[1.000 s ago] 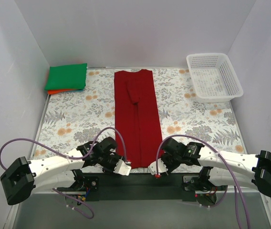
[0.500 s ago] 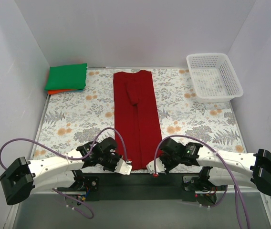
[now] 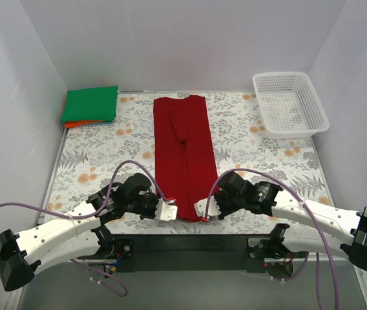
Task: Fold and stack the t-shirts
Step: Fold the tshirt
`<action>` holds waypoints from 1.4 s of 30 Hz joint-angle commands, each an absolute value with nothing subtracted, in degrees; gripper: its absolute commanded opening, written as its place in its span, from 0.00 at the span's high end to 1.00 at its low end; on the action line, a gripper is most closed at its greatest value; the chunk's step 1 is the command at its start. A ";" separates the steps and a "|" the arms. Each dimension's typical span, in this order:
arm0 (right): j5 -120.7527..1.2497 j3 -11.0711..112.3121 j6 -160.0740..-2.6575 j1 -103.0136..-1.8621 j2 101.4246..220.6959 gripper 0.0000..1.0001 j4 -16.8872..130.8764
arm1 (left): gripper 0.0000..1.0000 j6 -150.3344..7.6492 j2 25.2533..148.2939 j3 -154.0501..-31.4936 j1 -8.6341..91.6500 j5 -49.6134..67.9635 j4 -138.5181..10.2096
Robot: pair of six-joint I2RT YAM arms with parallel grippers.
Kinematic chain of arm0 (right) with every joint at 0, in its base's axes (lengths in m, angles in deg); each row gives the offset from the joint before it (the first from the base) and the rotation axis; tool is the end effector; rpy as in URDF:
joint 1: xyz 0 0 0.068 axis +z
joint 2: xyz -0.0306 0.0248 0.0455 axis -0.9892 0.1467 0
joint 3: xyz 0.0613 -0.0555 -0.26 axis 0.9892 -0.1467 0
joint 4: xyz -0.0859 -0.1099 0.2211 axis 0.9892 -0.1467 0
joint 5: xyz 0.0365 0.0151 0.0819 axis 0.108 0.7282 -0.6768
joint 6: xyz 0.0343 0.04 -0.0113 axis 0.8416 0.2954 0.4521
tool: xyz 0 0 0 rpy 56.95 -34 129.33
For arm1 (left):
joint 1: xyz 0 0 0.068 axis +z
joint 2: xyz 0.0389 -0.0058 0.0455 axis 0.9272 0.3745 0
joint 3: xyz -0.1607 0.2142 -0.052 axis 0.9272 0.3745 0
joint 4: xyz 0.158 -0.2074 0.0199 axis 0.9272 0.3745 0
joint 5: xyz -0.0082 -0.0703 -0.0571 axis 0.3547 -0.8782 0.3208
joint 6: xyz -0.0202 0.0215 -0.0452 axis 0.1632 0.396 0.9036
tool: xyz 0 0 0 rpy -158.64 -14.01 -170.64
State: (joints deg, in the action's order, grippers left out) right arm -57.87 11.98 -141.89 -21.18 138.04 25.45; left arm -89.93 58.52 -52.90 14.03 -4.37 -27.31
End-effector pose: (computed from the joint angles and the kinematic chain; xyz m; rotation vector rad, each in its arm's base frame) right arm 0.0937 0.1722 0.2178 -2.1213 1.3252 0.1741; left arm 0.0846 -0.1388 0.2207 1.4338 2.0823 -0.8153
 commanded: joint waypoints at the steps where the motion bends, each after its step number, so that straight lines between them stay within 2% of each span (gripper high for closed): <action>1: -57.64 17.68 -143.98 -25.90 140.00 0.99 24.63 | 1.00 -91.44 60.83 -55.49 18.42 -4.26 -28.21; 5: -59.84 22.08 -148.28 -31.19 143.52 0.99 24.81 | 1.00 -96.71 66.36 -60.05 31.50 -10.50 -29.79; 17: -63.27 31.67 -158.13 -42.80 158.54 0.99 31.48 | 1.00 -105.33 85.53 -70.08 44.62 -16.84 -41.65; 33: -65.64 46.70 -164.73 -52.21 180.16 0.99 37.37 | 1.00 -110.34 107.06 -82.64 52.27 -19.13 -50.89; 42: -65.38 53.29 -164.29 -53.09 187.20 0.99 37.99 | 1.00 -112.28 110.95 -83.97 53.68 -18.60 -52.03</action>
